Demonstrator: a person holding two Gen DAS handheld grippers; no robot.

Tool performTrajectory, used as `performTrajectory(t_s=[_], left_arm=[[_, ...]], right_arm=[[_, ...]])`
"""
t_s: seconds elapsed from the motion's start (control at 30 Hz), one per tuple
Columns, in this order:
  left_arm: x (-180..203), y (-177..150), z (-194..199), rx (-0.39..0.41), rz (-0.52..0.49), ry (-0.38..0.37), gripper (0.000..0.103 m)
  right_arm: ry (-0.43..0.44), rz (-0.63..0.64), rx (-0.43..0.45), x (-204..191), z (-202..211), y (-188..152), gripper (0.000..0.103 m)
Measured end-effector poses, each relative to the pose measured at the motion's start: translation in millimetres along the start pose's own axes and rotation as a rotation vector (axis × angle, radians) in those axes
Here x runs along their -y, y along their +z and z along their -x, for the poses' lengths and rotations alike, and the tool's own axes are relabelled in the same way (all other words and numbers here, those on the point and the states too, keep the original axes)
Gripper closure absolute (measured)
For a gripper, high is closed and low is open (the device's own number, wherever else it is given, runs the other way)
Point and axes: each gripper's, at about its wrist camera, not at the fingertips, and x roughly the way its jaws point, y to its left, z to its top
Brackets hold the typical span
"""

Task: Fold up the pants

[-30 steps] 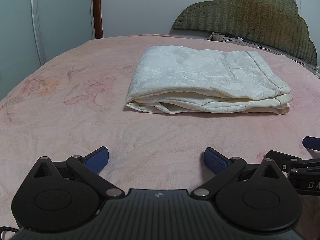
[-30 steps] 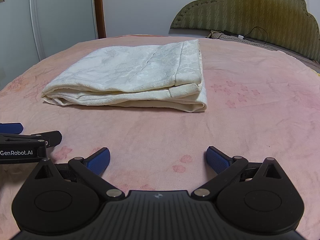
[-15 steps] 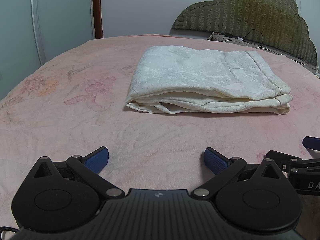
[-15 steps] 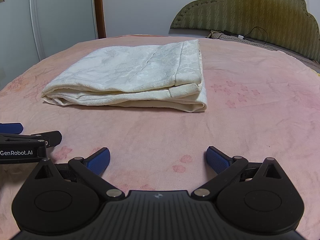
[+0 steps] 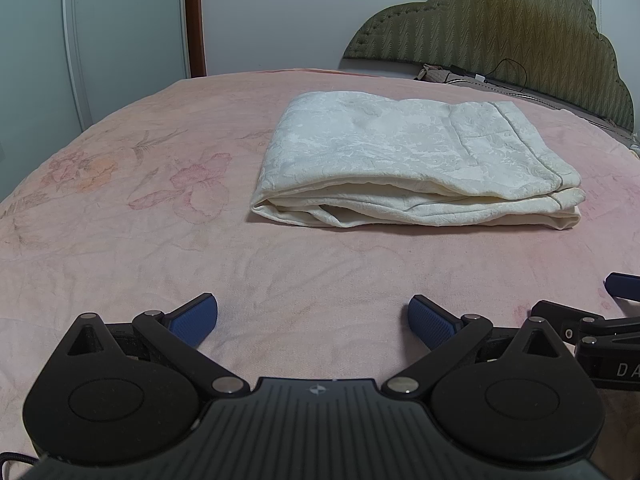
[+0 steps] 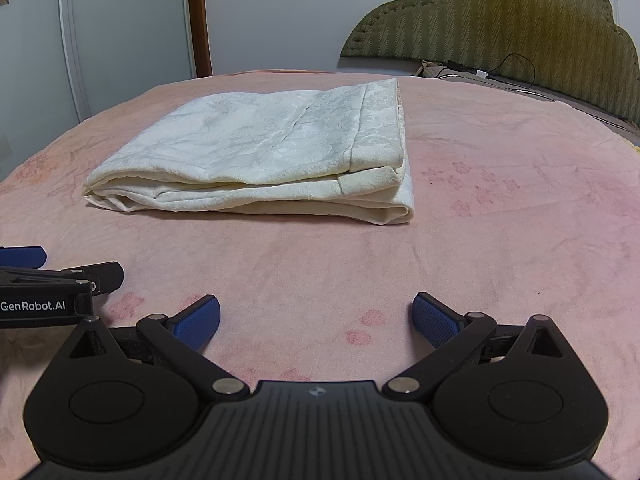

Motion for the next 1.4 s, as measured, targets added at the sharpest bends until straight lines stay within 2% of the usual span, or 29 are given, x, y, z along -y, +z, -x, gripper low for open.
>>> performTrajectory(t_s=[1.4], left_arm=[[0.2, 0.3, 1.1, 0.001, 0.001, 0.002, 0.0]], right_arm=[[-0.014, -0.008, -0.001, -1.7, -1.3, 1.2, 0.0]])
